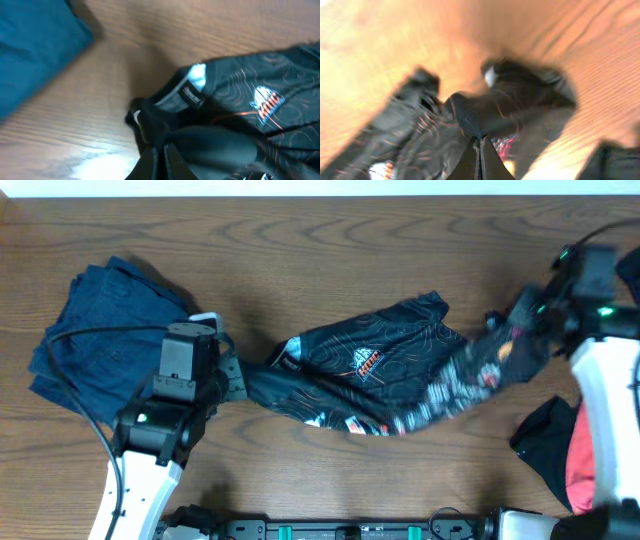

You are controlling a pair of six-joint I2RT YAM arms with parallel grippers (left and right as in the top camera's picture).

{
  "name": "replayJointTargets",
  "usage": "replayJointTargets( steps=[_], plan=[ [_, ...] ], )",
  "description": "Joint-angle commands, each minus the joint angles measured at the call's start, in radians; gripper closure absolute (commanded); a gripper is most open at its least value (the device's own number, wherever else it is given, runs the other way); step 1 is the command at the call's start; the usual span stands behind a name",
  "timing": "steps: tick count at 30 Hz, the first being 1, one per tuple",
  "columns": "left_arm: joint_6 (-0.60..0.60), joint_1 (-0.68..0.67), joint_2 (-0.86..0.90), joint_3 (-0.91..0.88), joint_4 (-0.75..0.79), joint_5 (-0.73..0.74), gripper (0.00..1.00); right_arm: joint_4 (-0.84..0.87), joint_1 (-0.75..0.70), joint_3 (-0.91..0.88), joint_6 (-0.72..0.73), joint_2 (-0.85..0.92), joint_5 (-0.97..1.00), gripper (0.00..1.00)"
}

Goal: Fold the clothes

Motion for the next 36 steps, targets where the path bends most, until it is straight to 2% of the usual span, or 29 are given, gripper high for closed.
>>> replayJointTargets(
  steps=[1, 5, 8, 19, 22, 27, 31, 36],
  plan=[
    [0.024, 0.020, -0.045, 0.025, -0.035, -0.087, 0.94, -0.128, -0.024, 0.087, -0.009, -0.022, 0.180, 0.99],
    [0.023, 0.029, -0.069, 0.025, -0.134, -0.086, 0.94, -0.343, -0.050, 0.060, 0.058, -0.014, 0.362, 0.99],
    [0.024, 0.029, -0.072, 0.025, -0.191, -0.069, 0.94, -0.405, -0.078, -0.009, 0.093, -0.009, 0.438, 0.99],
    [0.024, 0.029, -0.072, 0.025, -0.346, -0.069, 0.94, -0.319, -0.148, -0.268, 0.220, -0.009, 0.432, 0.99],
    [0.016, 0.029, -0.071, 0.025, -0.356, -0.068, 0.94, -0.307, -0.158, -0.295, 0.233, -0.009, 0.432, 0.99],
    [0.016, 0.029, -0.071, 0.025, -0.355, -0.068, 0.94, -0.303, -0.161, -0.304, 0.235, -0.009, 0.430, 0.87],
    [0.016, 0.029, -0.071, 0.025, -0.355, -0.068, 0.94, -0.302, -0.164, -0.304, 0.255, -0.009, 0.449, 0.84],
    [0.016, 0.029, -0.071, 0.025, -0.353, -0.068, 0.94, -0.257, -0.163, -0.311, 0.205, -0.009, 0.312, 0.83]
  ],
)
